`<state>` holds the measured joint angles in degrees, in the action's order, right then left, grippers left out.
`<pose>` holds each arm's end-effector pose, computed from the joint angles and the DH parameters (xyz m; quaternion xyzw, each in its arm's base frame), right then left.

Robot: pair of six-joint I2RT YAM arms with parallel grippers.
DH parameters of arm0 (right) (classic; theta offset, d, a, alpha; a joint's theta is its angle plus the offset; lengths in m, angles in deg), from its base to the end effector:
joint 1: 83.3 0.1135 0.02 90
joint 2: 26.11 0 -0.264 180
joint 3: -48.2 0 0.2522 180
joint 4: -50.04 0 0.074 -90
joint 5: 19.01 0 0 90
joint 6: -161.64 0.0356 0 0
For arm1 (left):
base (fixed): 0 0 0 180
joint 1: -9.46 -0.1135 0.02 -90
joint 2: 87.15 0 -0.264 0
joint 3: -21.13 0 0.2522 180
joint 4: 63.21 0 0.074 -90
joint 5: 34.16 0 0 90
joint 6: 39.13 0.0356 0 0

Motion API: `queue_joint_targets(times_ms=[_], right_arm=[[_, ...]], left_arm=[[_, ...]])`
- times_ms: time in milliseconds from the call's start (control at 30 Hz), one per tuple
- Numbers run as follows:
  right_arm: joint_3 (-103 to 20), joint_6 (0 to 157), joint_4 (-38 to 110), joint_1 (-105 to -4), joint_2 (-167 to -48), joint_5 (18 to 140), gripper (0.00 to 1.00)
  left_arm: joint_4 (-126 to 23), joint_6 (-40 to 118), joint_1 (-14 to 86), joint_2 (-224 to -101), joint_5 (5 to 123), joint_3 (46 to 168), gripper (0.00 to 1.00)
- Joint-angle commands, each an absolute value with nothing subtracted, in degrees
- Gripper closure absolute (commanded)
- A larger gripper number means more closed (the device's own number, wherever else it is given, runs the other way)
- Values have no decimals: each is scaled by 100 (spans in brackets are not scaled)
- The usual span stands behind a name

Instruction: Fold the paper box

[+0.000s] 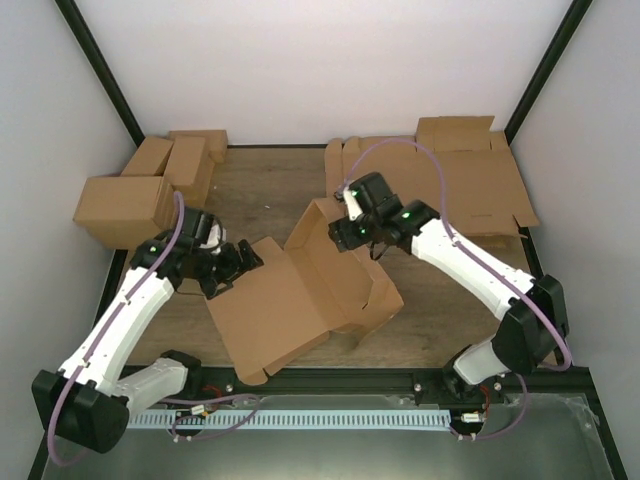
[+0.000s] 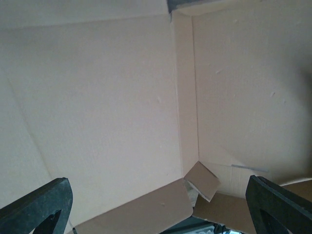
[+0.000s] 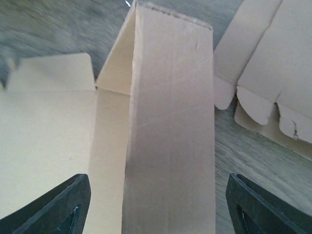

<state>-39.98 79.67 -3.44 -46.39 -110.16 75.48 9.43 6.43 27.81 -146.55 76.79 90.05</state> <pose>0.2506 0.1917 0.3112 -0.2468 0.9040 0.1666 0.3067 0.1695 -0.0696 0.2868 -0.1747 0.9413 -0.2700 0.1030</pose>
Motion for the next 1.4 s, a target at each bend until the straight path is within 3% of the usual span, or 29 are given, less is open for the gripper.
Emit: queue_joint_targets(times_ms=[0,167,267,433,567,700,933,1133,1367], right_arm=[[-4200,7940,-452,-4140,-11116,5803,22],[-4424,7943,-629,-3934,-11479,5107,32],[-4495,7866,-647,-3907,-11661,4870,48],[-4564,7621,-636,-3907,-11894,4531,62],[-4541,7646,-599,-3989,-12026,4577,81],[-4441,7740,-533,-4171,-12104,5046,83],[-4345,8029,-362,-4627,-12051,5675,99],[-3969,8615,247,-5444,-11225,6382,99],[-3214,10049,697,-6271,-10208,6587,99]], left_arm=[[934,1059,2751,-14890,7427,9471,0],[950,1287,2747,-15079,7416,9637,0],[927,1301,2743,-15120,7438,9645,0],[1006,1381,2735,-15131,7349,9706,0],[1091,1449,2714,-15144,7295,9896,0],[1224,1545,2676,-15195,7285,10301,0],[1479,1748,2639,-15376,7231,10991,0],[1506,1922,2633,-15472,7407,11654,0],[685,1702,2624,-15540,8429,12450,0]])
